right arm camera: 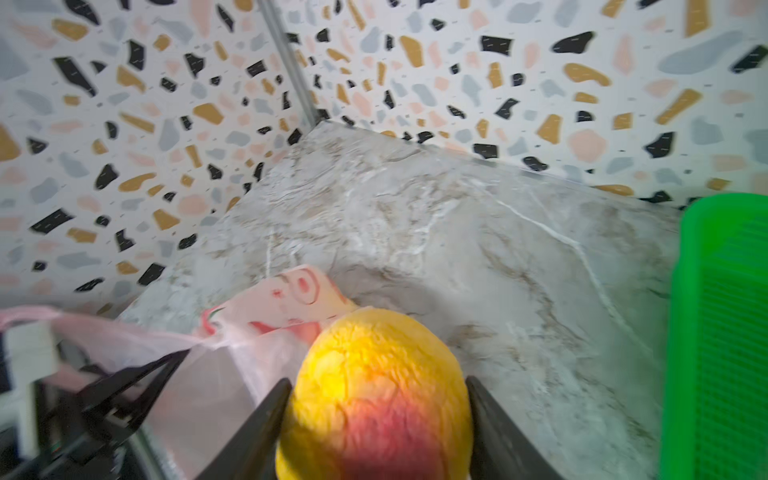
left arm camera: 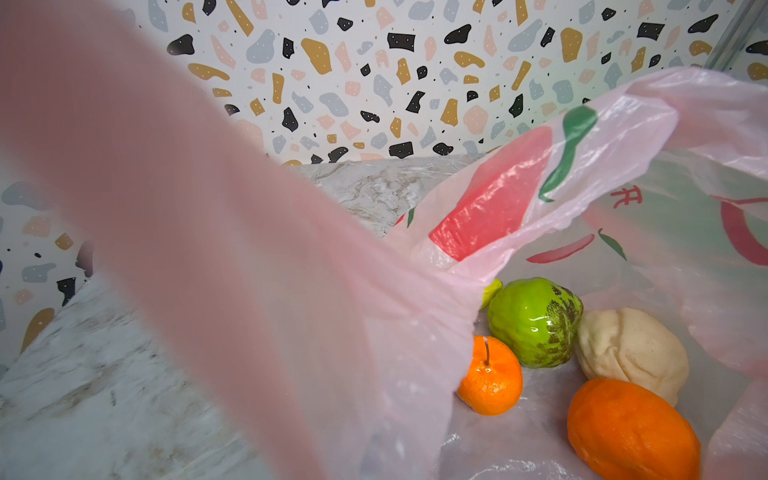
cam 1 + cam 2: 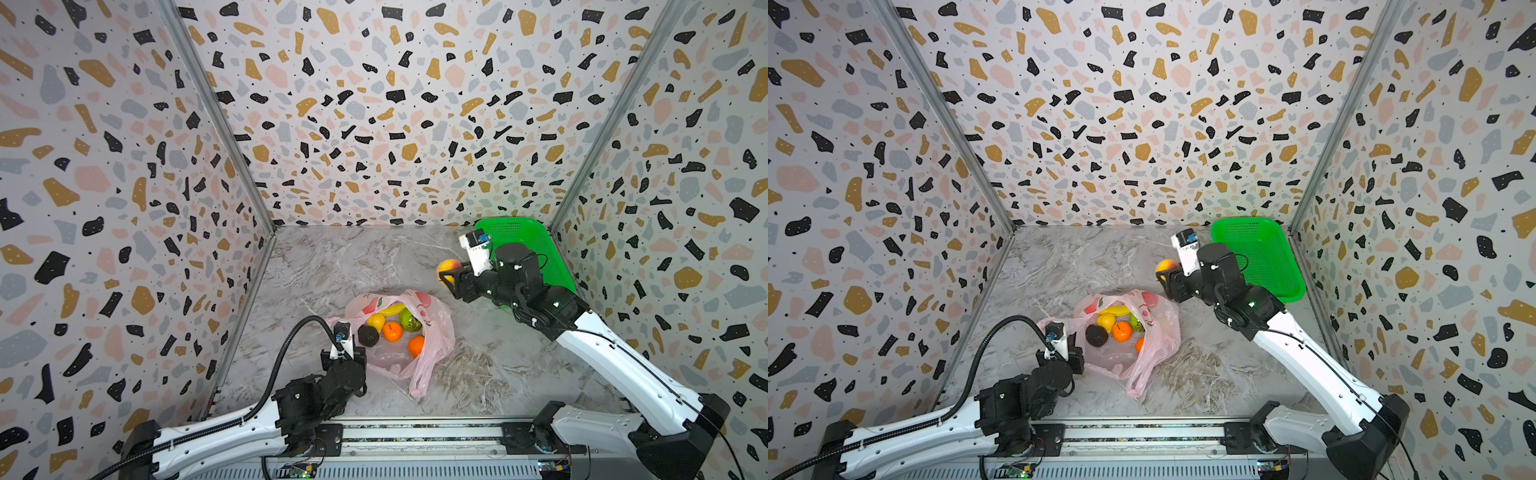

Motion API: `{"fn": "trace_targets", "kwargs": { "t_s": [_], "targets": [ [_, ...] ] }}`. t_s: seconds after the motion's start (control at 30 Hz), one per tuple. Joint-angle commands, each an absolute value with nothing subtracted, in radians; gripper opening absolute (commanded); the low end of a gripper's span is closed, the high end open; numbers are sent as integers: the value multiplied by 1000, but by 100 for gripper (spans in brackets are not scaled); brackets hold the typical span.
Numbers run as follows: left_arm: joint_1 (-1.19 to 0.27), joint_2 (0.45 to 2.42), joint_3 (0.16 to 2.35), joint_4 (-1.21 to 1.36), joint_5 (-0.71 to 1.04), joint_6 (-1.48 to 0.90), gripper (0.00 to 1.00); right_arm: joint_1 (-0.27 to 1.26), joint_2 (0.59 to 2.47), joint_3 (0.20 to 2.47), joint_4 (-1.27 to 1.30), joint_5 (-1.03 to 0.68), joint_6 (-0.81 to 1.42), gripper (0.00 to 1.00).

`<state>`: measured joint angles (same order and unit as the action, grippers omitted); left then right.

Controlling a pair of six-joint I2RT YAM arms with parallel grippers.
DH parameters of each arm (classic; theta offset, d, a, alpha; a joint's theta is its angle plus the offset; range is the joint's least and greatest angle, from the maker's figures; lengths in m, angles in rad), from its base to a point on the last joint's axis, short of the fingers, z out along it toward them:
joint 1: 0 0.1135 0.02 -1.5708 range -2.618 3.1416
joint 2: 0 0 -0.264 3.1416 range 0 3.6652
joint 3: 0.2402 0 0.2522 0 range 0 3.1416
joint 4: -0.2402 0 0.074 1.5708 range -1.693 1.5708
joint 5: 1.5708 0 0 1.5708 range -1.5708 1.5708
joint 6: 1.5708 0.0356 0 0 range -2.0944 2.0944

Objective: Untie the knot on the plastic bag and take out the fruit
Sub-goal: 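Lift the peach out with the right gripper and carry it to the green basket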

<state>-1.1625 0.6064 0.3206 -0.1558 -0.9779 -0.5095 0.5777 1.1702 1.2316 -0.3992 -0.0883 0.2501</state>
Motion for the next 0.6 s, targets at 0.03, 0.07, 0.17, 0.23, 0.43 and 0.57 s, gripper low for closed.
{"fn": "trace_targets", "kwargs": {
  "t_s": [0.03, 0.07, 0.17, 0.23, 0.43, 0.57],
  "targets": [
    [-1167, 601, 340, -149, -996, -510, 0, 382, 1181, 1200, -410, -152, 203, 63],
    [-1168, 597, 340, -147, -998, -509, 0, 332, 1192, 1187, -397, -155, 198, 63],
    [-1167, 588, 342, -139, -1000, -497, 0, 201, 1233, 1150, -343, -166, 190, 63],
    [-1167, 590, 351, -137, -1000, -479, 0, 127, 1266, 1139, -311, -189, 199, 63],
    [-1167, 578, 356, -148, -991, -462, 0, -50, 1455, 1152, -230, -243, 246, 63],
    [-1168, 559, 346, -145, -991, -461, 0, -65, 1566, 1165, -170, -175, 283, 63]
  ]
}}
